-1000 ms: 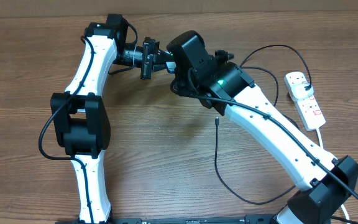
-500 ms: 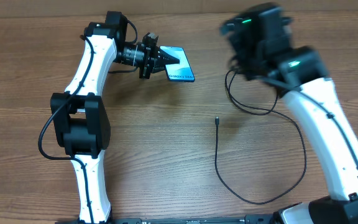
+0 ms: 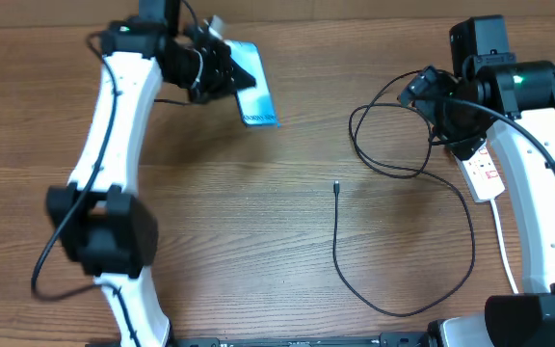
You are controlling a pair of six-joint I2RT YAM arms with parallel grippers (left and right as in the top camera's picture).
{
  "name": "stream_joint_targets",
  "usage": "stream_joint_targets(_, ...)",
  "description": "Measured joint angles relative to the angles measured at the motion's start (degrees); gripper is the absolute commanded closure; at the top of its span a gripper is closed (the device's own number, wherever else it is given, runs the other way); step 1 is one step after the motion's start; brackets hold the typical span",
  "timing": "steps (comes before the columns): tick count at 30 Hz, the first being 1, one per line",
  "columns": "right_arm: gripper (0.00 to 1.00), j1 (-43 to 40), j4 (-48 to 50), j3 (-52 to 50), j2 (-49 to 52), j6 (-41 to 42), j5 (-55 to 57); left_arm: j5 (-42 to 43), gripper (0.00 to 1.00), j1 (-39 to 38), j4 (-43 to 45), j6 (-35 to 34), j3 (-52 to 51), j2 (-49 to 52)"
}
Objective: Plug charger to phone and switch on socket
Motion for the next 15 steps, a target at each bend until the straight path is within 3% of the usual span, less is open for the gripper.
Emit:
stream_joint_targets(6,0.00,0.4,-2.9,-1.9,0.2,-1.5,-1.4,-14.5,0.96,0.0,0.0,0.1,1.1,-6.1)
stream_joint_targets(15,0.00,1.0,-3.0,-5.8,0.3,-2.1,-2.3,-20.3,0.96,0.0,1.7,0.1,1.1,-5.9)
